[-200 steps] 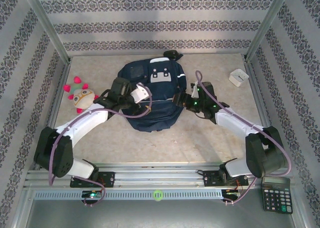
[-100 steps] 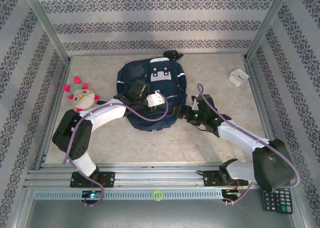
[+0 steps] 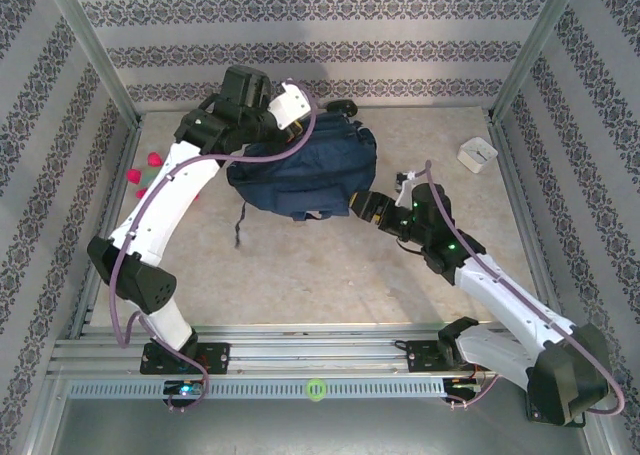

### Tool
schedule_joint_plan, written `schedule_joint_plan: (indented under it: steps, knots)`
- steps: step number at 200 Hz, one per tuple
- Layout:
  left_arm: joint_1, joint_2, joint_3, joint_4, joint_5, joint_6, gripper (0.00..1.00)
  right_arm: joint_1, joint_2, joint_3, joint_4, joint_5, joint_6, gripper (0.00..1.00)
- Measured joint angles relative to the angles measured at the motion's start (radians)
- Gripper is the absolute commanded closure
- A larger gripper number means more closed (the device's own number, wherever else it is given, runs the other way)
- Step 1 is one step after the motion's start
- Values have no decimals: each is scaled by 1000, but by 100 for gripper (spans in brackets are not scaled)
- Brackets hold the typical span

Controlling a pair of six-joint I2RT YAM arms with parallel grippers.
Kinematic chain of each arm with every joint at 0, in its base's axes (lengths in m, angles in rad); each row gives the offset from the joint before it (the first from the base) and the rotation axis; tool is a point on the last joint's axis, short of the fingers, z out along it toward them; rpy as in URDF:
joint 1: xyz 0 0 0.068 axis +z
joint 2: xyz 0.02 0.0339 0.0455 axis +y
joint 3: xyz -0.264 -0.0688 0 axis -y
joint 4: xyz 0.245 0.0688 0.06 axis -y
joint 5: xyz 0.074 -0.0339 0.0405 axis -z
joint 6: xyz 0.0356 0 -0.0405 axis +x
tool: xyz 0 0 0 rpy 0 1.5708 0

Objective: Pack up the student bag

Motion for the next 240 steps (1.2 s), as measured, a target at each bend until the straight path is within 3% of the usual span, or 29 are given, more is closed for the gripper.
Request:
schedule_joint_plan:
  steps: [26, 61, 107, 146, 163, 186, 211, 219, 228, 240]
  knots:
    - [5, 79, 100, -72, 10, -11, 100, 0, 4, 0, 5, 2, 0, 24]
    - [5, 110, 102, -67, 5, -17, 100, 5, 35, -3, 11, 2, 9, 23]
    - [5, 222, 259, -46, -12, 102, 100, 13, 162, 43, 93, 9, 41, 26]
    - [16, 298, 297, 39, 77, 196, 100, -15, 228, 88, 98, 66, 25, 26]
    - [9, 278, 213, 120, 127, 216, 100, -61, 224, 87, 95, 71, 6, 26]
    - [-23, 160, -114, 319, 161, 215, 100, -161, 208, 69, 84, 51, -25, 26]
    - [-86, 80, -370, 422, 146, 211, 100, -256, 188, 45, 6, -11, -60, 25]
    - [-108, 53, -453, 476, 129, 207, 95, -278, 179, 42, -24, -29, -74, 25]
    - [-127, 24, -548, 529, 113, 195, 80, -298, 166, 41, -50, -45, -88, 25]
    - [-145, -10, -664, 585, 111, 171, 49, -314, 149, 42, -70, -61, -106, 24]
